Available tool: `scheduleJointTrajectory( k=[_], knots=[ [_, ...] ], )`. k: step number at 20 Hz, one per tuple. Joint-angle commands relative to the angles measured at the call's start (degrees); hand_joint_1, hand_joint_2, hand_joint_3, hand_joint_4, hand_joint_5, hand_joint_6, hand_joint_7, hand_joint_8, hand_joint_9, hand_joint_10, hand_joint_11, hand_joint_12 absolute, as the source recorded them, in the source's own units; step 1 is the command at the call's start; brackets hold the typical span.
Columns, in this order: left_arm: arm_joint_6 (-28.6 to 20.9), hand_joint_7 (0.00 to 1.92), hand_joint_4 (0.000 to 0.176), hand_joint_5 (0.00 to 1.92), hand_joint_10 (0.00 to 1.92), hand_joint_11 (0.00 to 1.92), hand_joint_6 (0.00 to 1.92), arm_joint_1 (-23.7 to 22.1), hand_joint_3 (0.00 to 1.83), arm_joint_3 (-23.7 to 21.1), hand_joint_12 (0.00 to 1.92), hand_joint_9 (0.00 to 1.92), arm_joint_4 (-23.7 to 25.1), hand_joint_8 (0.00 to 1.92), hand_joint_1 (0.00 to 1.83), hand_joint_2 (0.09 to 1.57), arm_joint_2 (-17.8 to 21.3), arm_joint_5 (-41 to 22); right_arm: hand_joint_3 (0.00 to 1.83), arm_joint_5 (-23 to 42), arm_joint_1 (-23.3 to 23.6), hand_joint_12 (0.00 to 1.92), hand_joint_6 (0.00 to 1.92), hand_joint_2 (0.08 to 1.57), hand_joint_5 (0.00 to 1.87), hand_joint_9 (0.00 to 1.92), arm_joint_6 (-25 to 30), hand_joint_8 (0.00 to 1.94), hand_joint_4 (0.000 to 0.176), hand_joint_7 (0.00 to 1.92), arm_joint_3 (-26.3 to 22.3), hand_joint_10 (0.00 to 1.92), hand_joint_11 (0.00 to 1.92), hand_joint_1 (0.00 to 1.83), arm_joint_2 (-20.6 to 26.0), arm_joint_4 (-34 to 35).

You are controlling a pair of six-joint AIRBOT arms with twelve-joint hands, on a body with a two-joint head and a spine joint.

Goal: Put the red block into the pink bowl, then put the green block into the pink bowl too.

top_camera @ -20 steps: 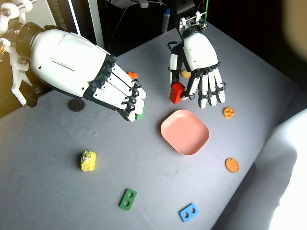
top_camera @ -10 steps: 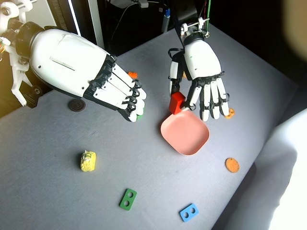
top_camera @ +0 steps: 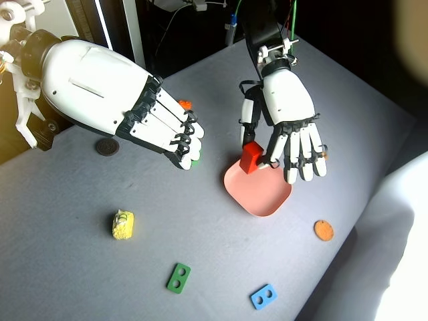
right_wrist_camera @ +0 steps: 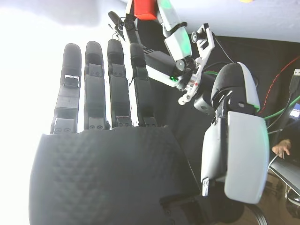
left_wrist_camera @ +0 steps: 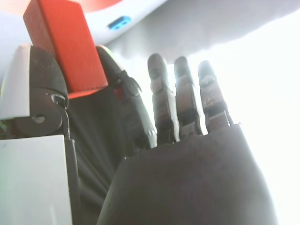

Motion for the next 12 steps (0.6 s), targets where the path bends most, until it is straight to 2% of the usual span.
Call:
scheduleJointTrajectory(
  k=[1,2,3,7,9,10,11,12],
  knots=[
    [-0.8,0.39,0.016,1.0,0.0,0.0,0.95,-0.2,0.0,0.6,0.0,0.16,4.1,0.0,1.08,1.11,0.4,-3.7,0.0,-6.2,0.8,0.79,0.0,1.03,0.38,0.3,0.3,0.0,0.0,0.37,-0.1,0.0,0.0,0.33,0.5,-0.5],
    [-1.3,0.41,0.013,1.02,0.01,0.0,0.92,-0.2,0.0,1.3,0.0,0.17,4.5,0.01,1.09,1.1,0.3,-3.4,0.0,-6.2,0.8,0.7,0.0,1.04,0.35,0.26,0.3,0.0,0.0,0.32,-0.1,0.0,0.0,0.31,0.5,-0.5],
    [-1.9,0.42,0.011,1.02,0.0,0.0,0.91,-0.2,0.0,2.2,0.0,0.17,5.0,0.01,1.09,1.1,0.3,-2.9,0.0,-6.2,0.8,0.71,0.0,1.04,0.34,0.25,0.3,0.0,0.0,0.32,-0.1,0.0,0.0,0.32,0.5,-0.5],
    [-3.5,0.44,0.0,1.04,0.01,0.0,0.89,-0.2,0.0,4.4,0.0,0.19,6.2,0.0,1.1,1.09,0.3,-2.3,0.0,-6.2,0.8,0.92,0.01,1.02,0.41,0.33,0.3,0.01,0.0,0.39,-0.1,0.01,0.0,0.35,0.5,-0.5],
    [-4.1,0.43,0.0,1.04,0.01,0.0,0.88,-0.2,0.0,5.5,0.0,0.2,6.4,0.0,1.1,1.09,0.1,-1.9,0.0,-6.2,0.8,0.85,0.0,1.02,0.39,0.32,0.3,0.0,0.0,0.38,-0.1,0.0,0.0,0.32,0.5,-0.5],
    [-4.5,0.42,0.019,1.01,0.0,0.0,0.93,-0.2,0.0,6.1,0.0,0.18,6.8,0.0,1.09,1.1,-0.1,-1.7,0.0,-6.2,0.8,0.82,0.0,1.02,0.38,0.31,0.3,0.0,0.0,0.36,-0.1,0.0,0.0,0.33,0.5,-0.5],
    [-5.0,0.38,0.0,1.01,0.0,0.0,0.93,-0.2,0.0,6.7,0.0,0.16,7.1,0.0,1.1,1.1,-0.3,-1.4,0.0,-6.2,0.8,0.85,0.01,1.01,0.4,0.33,0.3,0.01,0.0,0.38,-0.1,0.01,0.0,0.37,0.5,-0.5],
    [-5.5,0.39,0.0,1.0,0.0,0.0,0.94,-0.2,0.0,7.3,0.0,0.16,7.5,0.0,1.09,1.1,-0.6,-1.2,0.01,-6.2,0.8,0.86,0.0,1.03,0.38,0.32,0.3,0.0,0.0,0.37,-0.1,0.0,0.0,0.32,0.5,-0.5]
  ],
)
